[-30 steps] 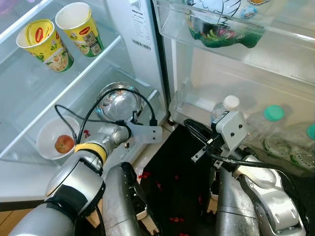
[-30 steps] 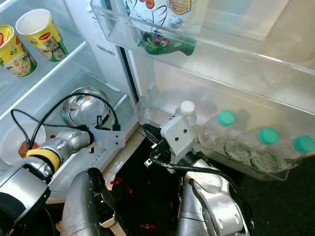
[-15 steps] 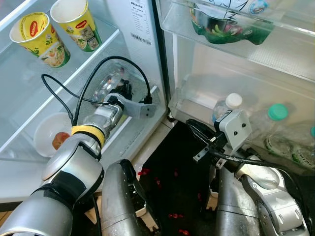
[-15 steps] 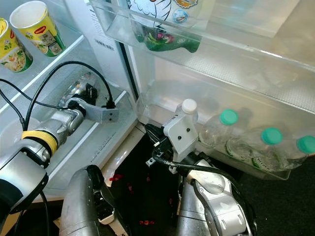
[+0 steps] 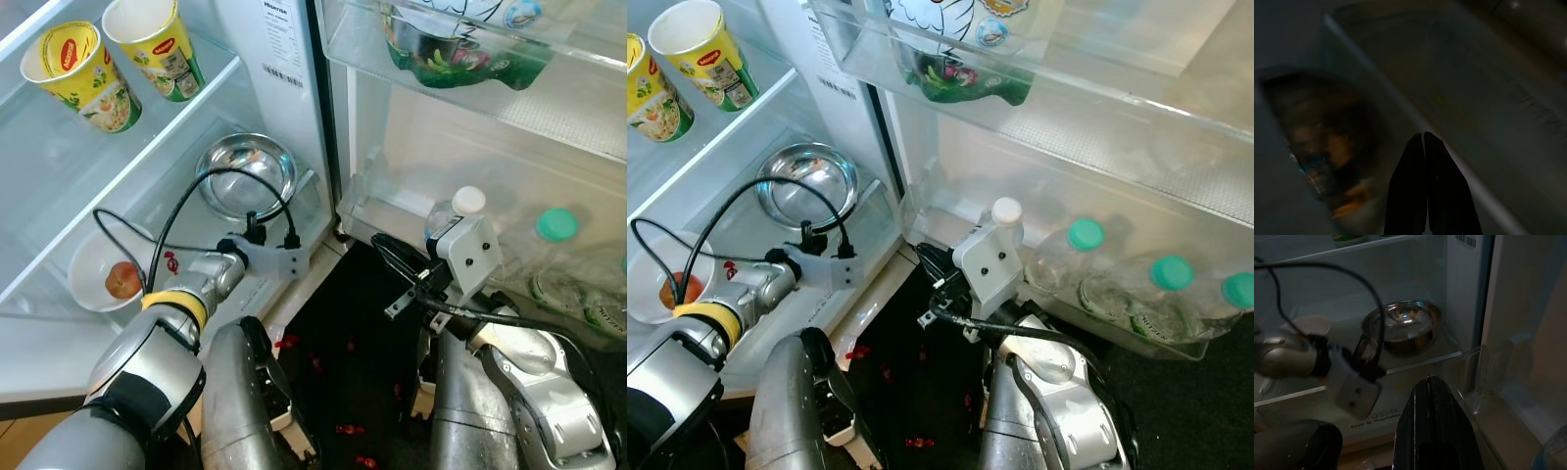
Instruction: Restocking fridge
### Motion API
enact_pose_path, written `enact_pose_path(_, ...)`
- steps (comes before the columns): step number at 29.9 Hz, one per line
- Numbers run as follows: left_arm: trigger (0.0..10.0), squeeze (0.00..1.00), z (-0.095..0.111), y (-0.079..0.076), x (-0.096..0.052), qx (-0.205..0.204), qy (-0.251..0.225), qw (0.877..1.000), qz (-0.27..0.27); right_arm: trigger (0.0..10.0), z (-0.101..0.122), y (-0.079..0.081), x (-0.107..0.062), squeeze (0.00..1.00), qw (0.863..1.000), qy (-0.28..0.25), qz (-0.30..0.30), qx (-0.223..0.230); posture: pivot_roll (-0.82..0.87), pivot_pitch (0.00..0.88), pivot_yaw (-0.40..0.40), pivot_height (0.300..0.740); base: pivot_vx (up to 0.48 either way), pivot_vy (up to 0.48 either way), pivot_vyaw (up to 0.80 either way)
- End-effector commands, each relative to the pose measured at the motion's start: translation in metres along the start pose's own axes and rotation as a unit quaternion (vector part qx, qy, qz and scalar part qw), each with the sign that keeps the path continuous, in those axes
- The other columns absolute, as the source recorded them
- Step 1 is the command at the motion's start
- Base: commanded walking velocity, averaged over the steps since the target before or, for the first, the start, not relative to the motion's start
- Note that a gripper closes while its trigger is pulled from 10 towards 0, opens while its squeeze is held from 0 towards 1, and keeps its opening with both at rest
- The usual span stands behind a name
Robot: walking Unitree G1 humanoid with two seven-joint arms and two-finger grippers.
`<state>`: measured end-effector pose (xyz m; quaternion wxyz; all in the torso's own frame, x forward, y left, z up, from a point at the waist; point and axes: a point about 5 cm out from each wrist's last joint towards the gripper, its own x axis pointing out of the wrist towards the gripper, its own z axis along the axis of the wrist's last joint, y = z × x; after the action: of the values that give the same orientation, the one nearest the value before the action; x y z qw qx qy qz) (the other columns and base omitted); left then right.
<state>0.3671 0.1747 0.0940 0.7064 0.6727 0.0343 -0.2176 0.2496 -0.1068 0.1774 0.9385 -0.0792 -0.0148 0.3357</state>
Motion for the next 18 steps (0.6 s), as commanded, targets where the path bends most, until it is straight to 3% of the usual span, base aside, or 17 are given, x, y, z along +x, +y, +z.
enact_pose_path(1, 10.0, 0.0, -0.002, -0.017, -0.005, -0.021, -0.003, 0.999, -0.024, 10.0, -0.004, 0.002, -0.001, 0.0, 1.0, 0.006, 0.005, 0.008, -0.23, 0.462, 0.129, 0.416, 0.0, 0.0, 0.0)
enact_pose_path(6, 10.0, 0.0, 0.006, -0.013, -0.003, -0.064, -0.032, 0.997, -0.021, 10.0, -0.002, 0.001, 0.0, 0.0, 1.0, 0.003, 0.005, 0.006, -0.22, 0.459, 0.129, 0.416, 0.0, 0.0, 0.0)
enact_pose_path(13, 10.0, 0.0, 0.011, -0.007, -0.001, -0.073, -0.045, 0.996, -0.021, 10.0, -0.001, 0.0, 0.0, 0.0, 1.0, 0.001, 0.005, 0.006, -0.23, 0.464, 0.125, 0.416, 0.0, 0.0, 0.0)
enact_pose_path(14, 10.0, 0.0, 0.003, 0.014, 0.001, -0.01, -0.012, 0.998, 0.064, 10.0, 0.0, 0.0, 0.0, 0.0, 1.0, -0.002, 0.003, 0.01, -0.23, 0.464, 0.122, 0.416, 0.0, 0.0, 0.0)
enact_pose_path(15, 10.0, 0.0, -0.003, 0.026, 0.0, 0.025, 0.005, 0.994, 0.111, 10.0, 0.001, 0.0, 0.0, 0.0, 1.0, -0.003, 0.003, 0.01, -0.23, 0.464, 0.122, 0.416, 0.0, 0.0, 0.0)
enact_pose_path(16, 10.0, 0.0, -0.009, 0.032, -0.001, 0.049, 0.02, 0.99, 0.134, 10.0, 0.001, 0.0, 0.0, 0.0, 1.0, -0.003, 0.002, 0.01, -0.23, 0.464, 0.122, 0.416, 0.0, 0.0, 0.0)
enact_pose_path(18, 10.0, 0.0, -0.016, 0.034, -0.003, 0.06, 0.038, 0.988, 0.139, 10.0, -0.001, -0.001, -0.001, 0.0, 1.0, 0.002, 0.002, 0.006, -0.25, 0.462, 0.12, 0.416, 0.0, 0.0, 0.0)
